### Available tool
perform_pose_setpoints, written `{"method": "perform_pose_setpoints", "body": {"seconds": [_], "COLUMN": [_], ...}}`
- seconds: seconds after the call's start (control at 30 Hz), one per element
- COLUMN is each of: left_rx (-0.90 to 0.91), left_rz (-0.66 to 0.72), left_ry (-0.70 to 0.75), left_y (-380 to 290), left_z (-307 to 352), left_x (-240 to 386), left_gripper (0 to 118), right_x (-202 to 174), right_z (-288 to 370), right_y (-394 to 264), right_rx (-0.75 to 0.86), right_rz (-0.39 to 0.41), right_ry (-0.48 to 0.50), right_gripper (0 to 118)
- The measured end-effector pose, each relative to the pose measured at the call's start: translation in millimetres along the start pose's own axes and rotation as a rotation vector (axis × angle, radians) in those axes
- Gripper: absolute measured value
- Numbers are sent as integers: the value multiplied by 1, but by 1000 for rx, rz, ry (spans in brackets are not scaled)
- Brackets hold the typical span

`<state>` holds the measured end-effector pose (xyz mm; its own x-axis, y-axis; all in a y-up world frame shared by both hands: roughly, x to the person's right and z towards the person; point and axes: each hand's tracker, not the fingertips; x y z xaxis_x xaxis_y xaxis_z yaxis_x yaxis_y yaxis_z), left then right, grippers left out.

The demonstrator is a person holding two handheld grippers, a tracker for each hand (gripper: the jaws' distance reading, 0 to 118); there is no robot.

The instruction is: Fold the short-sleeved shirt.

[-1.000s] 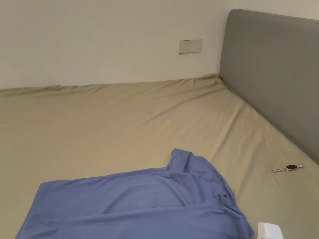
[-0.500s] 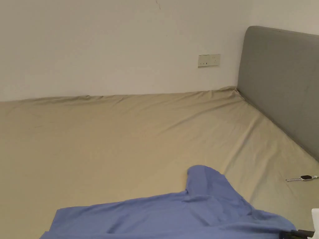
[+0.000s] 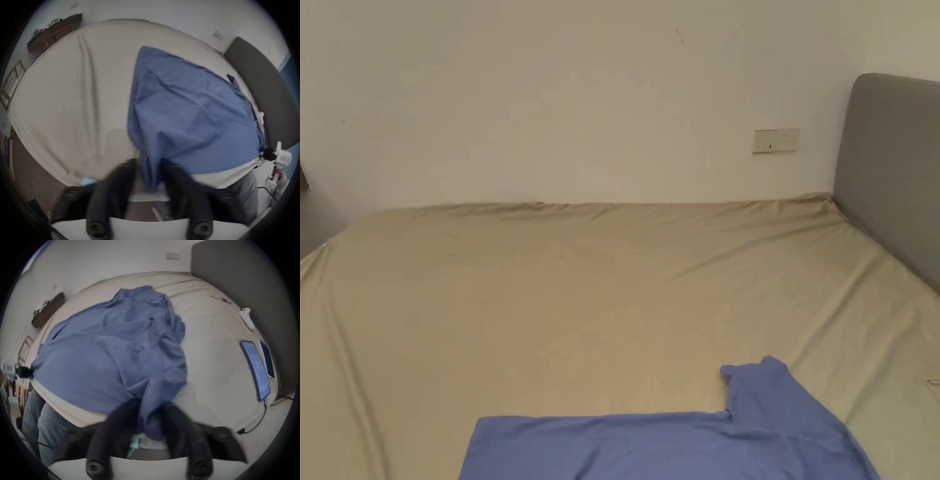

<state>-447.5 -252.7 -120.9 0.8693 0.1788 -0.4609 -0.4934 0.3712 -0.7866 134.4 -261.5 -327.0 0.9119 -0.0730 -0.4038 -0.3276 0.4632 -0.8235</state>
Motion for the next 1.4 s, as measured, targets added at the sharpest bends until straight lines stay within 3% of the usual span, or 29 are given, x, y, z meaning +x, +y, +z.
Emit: {"method": "perform_pose_setpoints", "body": {"seconds": [0.03,0.07,0.1,0.17,0.27,0.37,0.4,0.43,0.47,0.5,0.53,0.57,0.63,0.7,0.8,0.9,0.93,0.97,1.0,1.07,1.13,1.23,1.27,1.33,1.37,1.4], "left_rx": [45,92,122,356,747,944,963,969,966,960,939,888,728,498,225,37,56,34,-5,-85,-39,-59,-52,-36,-22,-19], "left_rz": [-14,11,33,45,-60,-140,-146,-163,-181,-199,-210,-224,-273,-303,-243,-125,-67,-35,-83,-110,-160,-83,-72,-44,-65,-123], "left_ry": [18,14,7,-29,-41,20,9,-23,-72,-97,-81,-29,67,17,-8,-39,-19,-18,8,98,77,8,-3,-6,39,75], "left_y": [-2,3,9,19,39,71,84,98,115,133,152,177,223,266,307,325,326,329,330,322,317,308,306,308,306,302], "left_z": [5,21,37,96,183,232,242,248,250,248,241,226,190,138,58,-20,-37,-54,-70,-97,-109,-121,-125,-130,-130,-130], "left_x": [-1,-2,-3,10,40,59,66,67,67,67,75,79,80,75,62,46,40,36,33,30,27,23,21,27,31,33], "left_gripper": [93,109,114,118,117,118,118,115,104,72,37,0,0,0,0,0,17,60,118,112,106,102,95,69,63,48], "right_x": [2,6,7,5,-6,-27,-32,-28,-33,-38,-42,-53,-57,-64,-70,-56,-54,-41,-39,-33,-34,-24,-20,-14,-11,-6], "right_z": [8,21,42,99,177,236,248,248,255,259,262,265,272,276,277,267,264,258,254,248,248,234,226,207,194,179], "right_y": [3,10,15,35,72,104,111,123,130,137,141,148,154,159,167,175,177,176,177,180,184,190,194,201,205,209], "right_rx": [-1,1,103,386,794,1036,1083,1101,1125,1139,1154,1175,1181,1230,1228,1210,1195,1188,1188,1150,1138,1098,1073,1008,981,947], "right_rz": [-28,-47,-74,-95,-109,-215,-238,-231,-215,-210,-209,-217,-209,-170,-130,-143,-146,-145,-146,-127,-124,-116,-105,-93,-72,-65], "right_ry": [-29,-47,-47,-18,84,173,208,211,207,168,128,117,111,75,5,1,4,2,-13,-33,-33,-49,-40,-48,-53,-46], "right_gripper": [107,115,118,118,118,118,107,83,56,17,4,4,1,1,1,1,1,1,1,1,1,1,1,1,1,1]}}
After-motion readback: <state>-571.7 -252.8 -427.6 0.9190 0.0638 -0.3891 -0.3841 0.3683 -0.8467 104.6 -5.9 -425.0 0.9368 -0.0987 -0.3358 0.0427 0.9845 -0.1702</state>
